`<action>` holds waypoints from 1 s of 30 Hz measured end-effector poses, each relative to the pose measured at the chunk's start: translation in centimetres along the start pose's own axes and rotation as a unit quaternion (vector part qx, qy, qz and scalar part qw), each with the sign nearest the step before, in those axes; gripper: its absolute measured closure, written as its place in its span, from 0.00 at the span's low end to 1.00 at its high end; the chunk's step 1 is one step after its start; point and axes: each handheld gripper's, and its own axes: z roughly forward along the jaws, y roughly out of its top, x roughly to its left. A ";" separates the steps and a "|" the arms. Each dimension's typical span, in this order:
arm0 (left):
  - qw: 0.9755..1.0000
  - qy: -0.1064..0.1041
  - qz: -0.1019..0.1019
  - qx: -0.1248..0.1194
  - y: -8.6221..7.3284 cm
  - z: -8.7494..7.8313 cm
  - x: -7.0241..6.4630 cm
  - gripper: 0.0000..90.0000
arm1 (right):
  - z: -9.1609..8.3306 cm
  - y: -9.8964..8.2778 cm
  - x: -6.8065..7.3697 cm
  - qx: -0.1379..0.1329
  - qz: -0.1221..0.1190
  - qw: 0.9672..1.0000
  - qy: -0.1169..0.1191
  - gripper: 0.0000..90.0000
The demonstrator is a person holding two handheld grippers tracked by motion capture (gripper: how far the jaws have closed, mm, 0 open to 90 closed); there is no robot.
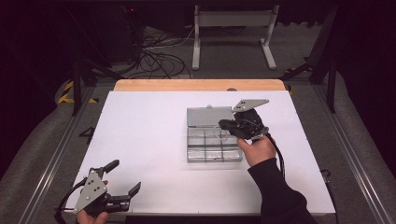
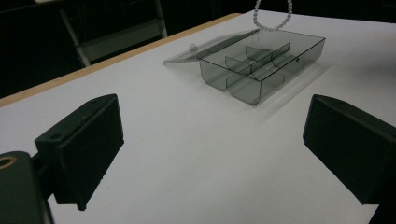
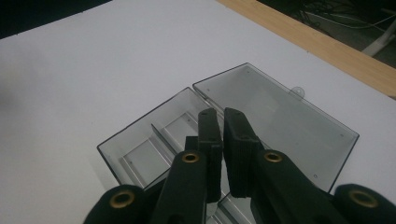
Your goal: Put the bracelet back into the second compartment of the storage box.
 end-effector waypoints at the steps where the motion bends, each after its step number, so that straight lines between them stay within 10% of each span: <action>1: 1.000 0.000 0.000 0.000 0.0 0.0 0.0 0.06 | 0.2 0.1 0.0 0.001 0.001 1.000 0.001 0.96; 30: 1.000 -0.002 0.000 0.002 0.0 0.0 0.0 0.06 | 3.9 0.7 0.8 0.010 0.006 0.999 0.030 0.96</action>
